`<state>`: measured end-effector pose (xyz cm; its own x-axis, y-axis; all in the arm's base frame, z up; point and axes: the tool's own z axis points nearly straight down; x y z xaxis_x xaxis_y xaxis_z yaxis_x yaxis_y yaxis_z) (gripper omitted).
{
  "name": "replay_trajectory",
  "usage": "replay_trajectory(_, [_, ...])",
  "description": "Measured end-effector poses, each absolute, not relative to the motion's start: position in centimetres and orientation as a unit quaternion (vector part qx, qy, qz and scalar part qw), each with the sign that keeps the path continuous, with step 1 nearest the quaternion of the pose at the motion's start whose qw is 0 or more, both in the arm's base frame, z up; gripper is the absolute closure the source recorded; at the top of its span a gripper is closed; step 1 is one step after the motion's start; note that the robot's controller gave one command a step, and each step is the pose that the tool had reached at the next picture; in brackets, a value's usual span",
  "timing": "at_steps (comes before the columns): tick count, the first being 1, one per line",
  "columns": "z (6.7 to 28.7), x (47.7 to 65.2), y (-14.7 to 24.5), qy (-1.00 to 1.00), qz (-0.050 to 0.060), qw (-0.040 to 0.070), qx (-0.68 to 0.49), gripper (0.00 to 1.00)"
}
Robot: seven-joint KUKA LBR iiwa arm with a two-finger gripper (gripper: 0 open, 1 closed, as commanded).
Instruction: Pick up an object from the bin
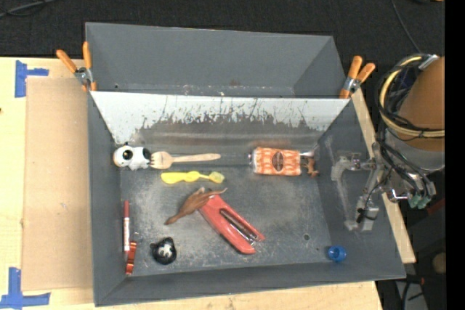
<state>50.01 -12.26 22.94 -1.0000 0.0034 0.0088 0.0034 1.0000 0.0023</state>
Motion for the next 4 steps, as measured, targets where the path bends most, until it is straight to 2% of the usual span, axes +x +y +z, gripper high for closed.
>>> replay_trajectory(1, [23.4,50.2,-12.2,-1.000,0.000,0.001,0.000,0.00])
replay_trajectory(2, [29.1,55.7,-10.0,-1.000,-0.001,0.000,0.003,0.00])
replay_trajectory(3, [28.3,56.9,-8.2,-1.000,-0.001,0.004,-0.001,0.00])
replay_trajectory(4, [19.9,56.1,-5.1,-1.000,-0.001,-0.001,0.021,0.00])
